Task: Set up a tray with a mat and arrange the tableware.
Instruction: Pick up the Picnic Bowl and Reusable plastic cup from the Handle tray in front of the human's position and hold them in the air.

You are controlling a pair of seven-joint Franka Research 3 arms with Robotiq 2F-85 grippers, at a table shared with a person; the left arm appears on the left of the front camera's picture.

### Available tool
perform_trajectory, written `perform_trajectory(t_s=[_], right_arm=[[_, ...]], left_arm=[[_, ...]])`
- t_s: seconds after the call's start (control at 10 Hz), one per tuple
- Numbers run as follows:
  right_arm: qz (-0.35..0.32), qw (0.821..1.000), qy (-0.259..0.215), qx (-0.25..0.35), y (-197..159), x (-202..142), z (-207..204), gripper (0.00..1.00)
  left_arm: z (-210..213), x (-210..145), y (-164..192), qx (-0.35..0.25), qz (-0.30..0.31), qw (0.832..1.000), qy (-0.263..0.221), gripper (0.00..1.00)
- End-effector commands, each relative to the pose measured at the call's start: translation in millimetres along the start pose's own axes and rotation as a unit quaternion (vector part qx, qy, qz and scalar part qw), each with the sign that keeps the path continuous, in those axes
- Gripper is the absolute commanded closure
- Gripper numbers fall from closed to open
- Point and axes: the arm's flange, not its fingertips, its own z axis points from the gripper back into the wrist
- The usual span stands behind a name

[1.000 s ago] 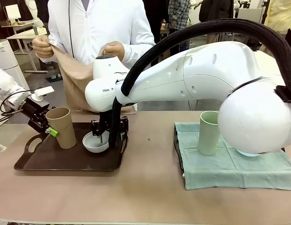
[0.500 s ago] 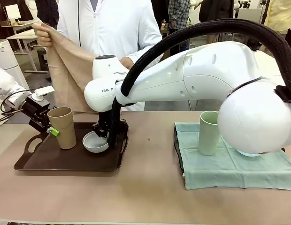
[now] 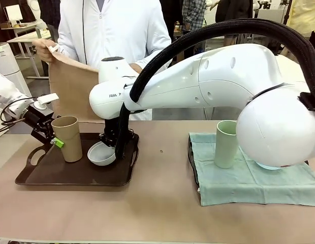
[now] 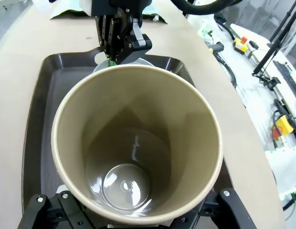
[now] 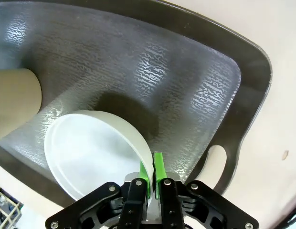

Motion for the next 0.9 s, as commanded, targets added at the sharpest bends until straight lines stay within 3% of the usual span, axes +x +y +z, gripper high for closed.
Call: perform_trajectory(t_s=[0.0,0.3,0.8], right_arm=[[0.003,1.000,0.006,-0.011,0,4,-9,1.00],[0.007,1.000,-0.001,0.012,0,-6,23,1.00],[0.013,0.995,-0.093,-0.027,20,-62,175,1.00]], left_arm=[[-1,1,-8,-0.002,0.003,1.000,0.005,0.70],[32,23,-33,0.008,-0.014,1.000,-0.012,0.70],[104,119,-120,0.051,-0.064,0.997,0.010,0.70]])
